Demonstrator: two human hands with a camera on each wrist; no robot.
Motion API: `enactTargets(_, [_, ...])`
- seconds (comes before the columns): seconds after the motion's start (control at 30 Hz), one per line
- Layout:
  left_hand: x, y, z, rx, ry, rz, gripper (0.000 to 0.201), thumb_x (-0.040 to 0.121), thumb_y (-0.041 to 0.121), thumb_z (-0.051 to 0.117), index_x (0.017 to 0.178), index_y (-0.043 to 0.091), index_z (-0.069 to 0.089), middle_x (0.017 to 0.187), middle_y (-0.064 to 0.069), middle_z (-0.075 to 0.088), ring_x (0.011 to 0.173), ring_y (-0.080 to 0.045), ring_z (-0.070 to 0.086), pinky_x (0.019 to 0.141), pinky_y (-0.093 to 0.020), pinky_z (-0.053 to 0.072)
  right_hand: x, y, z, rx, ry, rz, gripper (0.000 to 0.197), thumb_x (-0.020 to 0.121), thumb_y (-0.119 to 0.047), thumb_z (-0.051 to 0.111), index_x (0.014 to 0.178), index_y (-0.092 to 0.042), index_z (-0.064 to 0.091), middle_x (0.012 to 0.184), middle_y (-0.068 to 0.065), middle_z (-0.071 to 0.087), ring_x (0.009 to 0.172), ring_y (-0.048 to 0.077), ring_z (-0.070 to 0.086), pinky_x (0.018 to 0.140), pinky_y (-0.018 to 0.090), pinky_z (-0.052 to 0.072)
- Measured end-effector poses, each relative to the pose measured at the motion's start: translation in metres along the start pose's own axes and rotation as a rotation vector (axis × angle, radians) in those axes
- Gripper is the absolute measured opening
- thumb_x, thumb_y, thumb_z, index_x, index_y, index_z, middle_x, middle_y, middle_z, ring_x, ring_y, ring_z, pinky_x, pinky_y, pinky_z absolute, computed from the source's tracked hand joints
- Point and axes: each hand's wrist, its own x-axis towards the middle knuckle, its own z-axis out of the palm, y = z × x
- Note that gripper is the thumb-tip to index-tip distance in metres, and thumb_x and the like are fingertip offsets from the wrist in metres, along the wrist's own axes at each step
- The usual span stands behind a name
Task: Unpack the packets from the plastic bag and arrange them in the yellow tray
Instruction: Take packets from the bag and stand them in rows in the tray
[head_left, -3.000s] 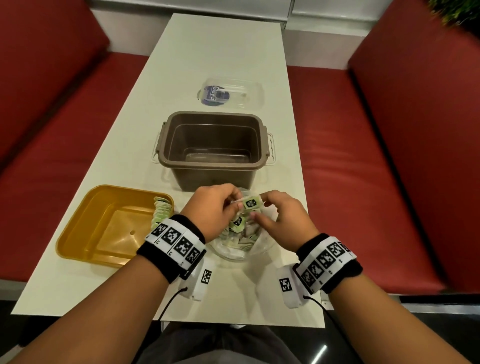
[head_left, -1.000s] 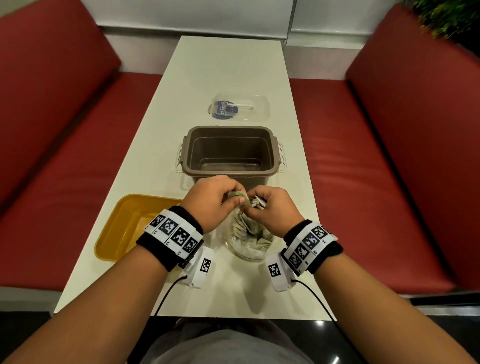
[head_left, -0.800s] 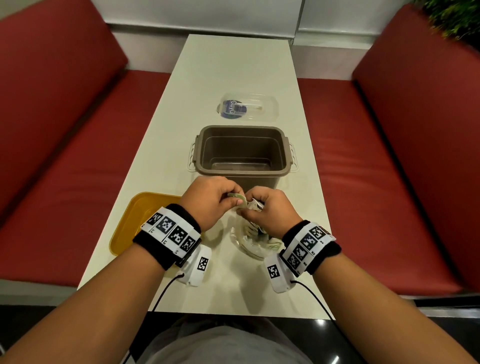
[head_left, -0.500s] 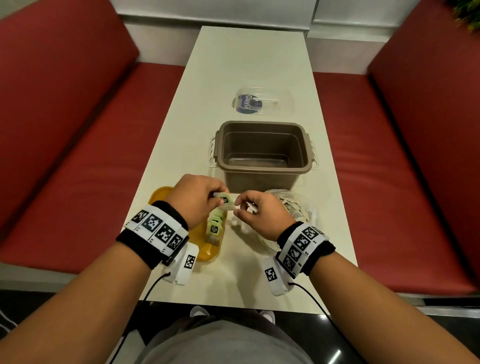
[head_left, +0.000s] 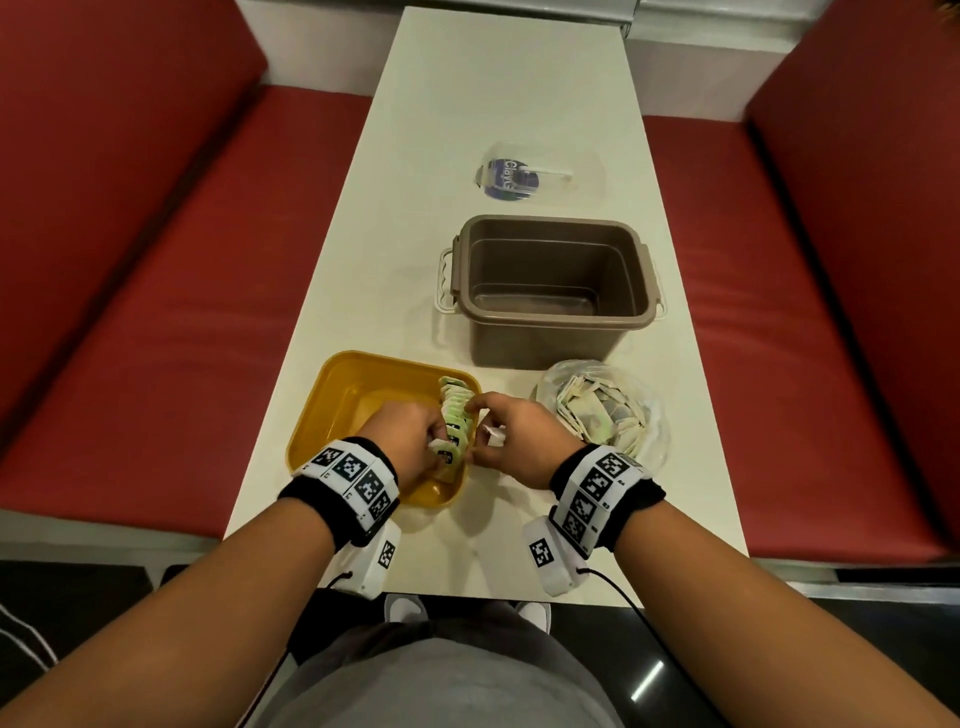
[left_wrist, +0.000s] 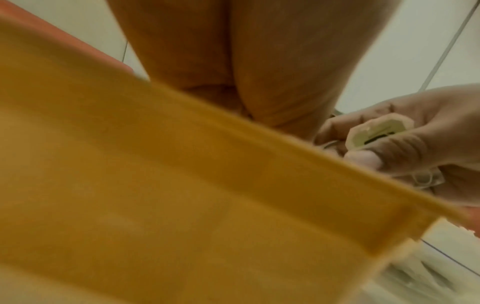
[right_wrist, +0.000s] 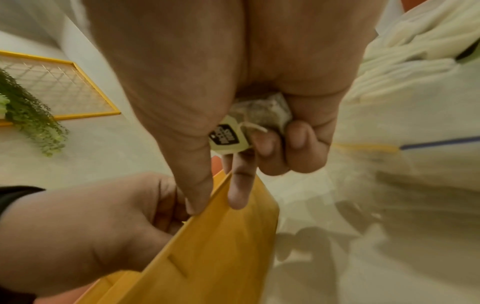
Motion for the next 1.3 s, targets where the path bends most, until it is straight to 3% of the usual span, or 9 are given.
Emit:
enactTargets(0.17, [0.001,-0.008,0.013,-0.108,-0.043,-0.081,0.060,0.062,0.032,0.086,0.103,0.025,0.043,0.088,0.002,0.064,0.082,-0.019,0.064,0.076,-0.036,0.056,0.004,0.004,0.005,0.023,0.025,0.021,0.057,0.074,-0.031,0.083,0.125,-0.027,0.059,0.102,-0.001,0.067,0.096,0.019,0.061,0.091,0.037,0.052])
enactTargets(0.33, [0.006,-0.004,0.018,-0.031,-0.011,-0.086,0.065,0.070,0.035,0.081,0.118,0.019,0.041,0.098,-0.004,0.066,0.090,-0.025,0.065,0.078,-0.036,0.055,0.003,0.008,0.007,0.033,0.036,0.023,0.058,0.074,-0.031,0.083,0.126,-0.028,0.058,0.103,-0.002,0.066,0.095,0.016,0.061,0.091,0.037,0.052])
enactTargets(0.53, [0.012,0.006,0.020,0.108,0.012,-0.023,0.031,0.089,0.025,0.059,0.117,0.013,0.053,0.107,-0.011,0.067,0.098,-0.031,0.064,0.081,-0.036,0.053,0.003,0.008,0.009,0.048,0.037,0.026,0.060,0.074,-0.030,0.083,0.128,-0.028,0.055,0.100,-0.002,0.066,0.091,0.015,0.061,0.086,0.035,0.053])
enactTargets(0.67, [0.009,0.012,0.017,0.192,0.004,0.012,0.021,0.091,0.022,0.055,0.111,0.014,0.058,0.104,-0.011,0.068,0.095,-0.030,0.064,0.079,-0.035,0.052,-0.004,-0.001,0.003,0.034,0.073,0.046,0.056,0.077,-0.023,0.081,0.119,-0.019,0.044,0.087,-0.002,0.058,0.072,0.007,0.054,0.064,0.021,0.044])
enactTargets(0.73, [0.007,0.008,0.013,0.173,-0.009,0.000,0.021,0.089,0.024,0.058,0.108,0.015,0.058,0.103,-0.011,0.068,0.094,-0.030,0.064,0.080,-0.035,0.053,-0.007,-0.005,0.001,0.020,0.107,0.055,0.043,0.080,-0.020,0.075,0.104,-0.016,0.039,0.082,-0.002,0.054,0.066,0.008,0.049,0.057,0.023,0.040])
enactTargets(0.9, [0.002,-0.004,-0.008,0.038,0.128,0.055,0.049,0.079,0.036,0.075,0.121,0.023,0.055,0.110,0.003,0.063,0.098,-0.017,0.060,0.086,-0.033,0.050,-0.008,-0.008,-0.006,0.180,0.177,0.054,0.016,0.088,-0.014,0.059,0.081,-0.018,0.046,0.071,0.005,0.052,0.062,0.019,0.048,0.063,0.037,0.044])
enactTargets(1.0, [-0.010,0.003,-0.027,-0.164,0.267,0.276,0.032,0.086,0.035,0.070,0.116,0.030,0.062,0.100,0.012,0.056,0.080,-0.001,0.051,0.077,-0.023,0.046,-0.008,-0.010,-0.006,0.283,0.231,-0.031,0.009,0.087,-0.022,0.063,0.081,-0.020,0.056,0.076,0.006,0.063,0.071,0.027,0.062,0.069,0.043,0.054])
enactTargets(1.13, [-0.017,0.014,-0.046,-0.161,0.304,0.433,0.015,0.090,0.029,0.066,0.104,0.025,0.070,0.097,0.010,0.059,0.079,-0.002,0.050,0.075,-0.019,0.041,-0.008,-0.013,-0.001,0.367,0.271,-0.089,0.010,0.090,-0.023,0.070,0.092,-0.014,0.067,0.087,0.003,0.071,0.083,0.021,0.069,0.077,0.044,0.058])
enactTargets(1.3, [-0.019,0.017,-0.050,-0.081,0.311,0.407,0.010,0.093,0.027,0.061,0.097,0.022,0.069,0.091,0.007,0.064,0.084,-0.011,0.055,0.078,-0.028,0.048,-0.007,-0.015,0.003,0.316,0.301,-0.085,0.014,0.084,-0.020,0.078,0.090,-0.011,0.069,0.086,0.006,0.070,0.079,0.019,0.064,0.068,0.027,0.050])
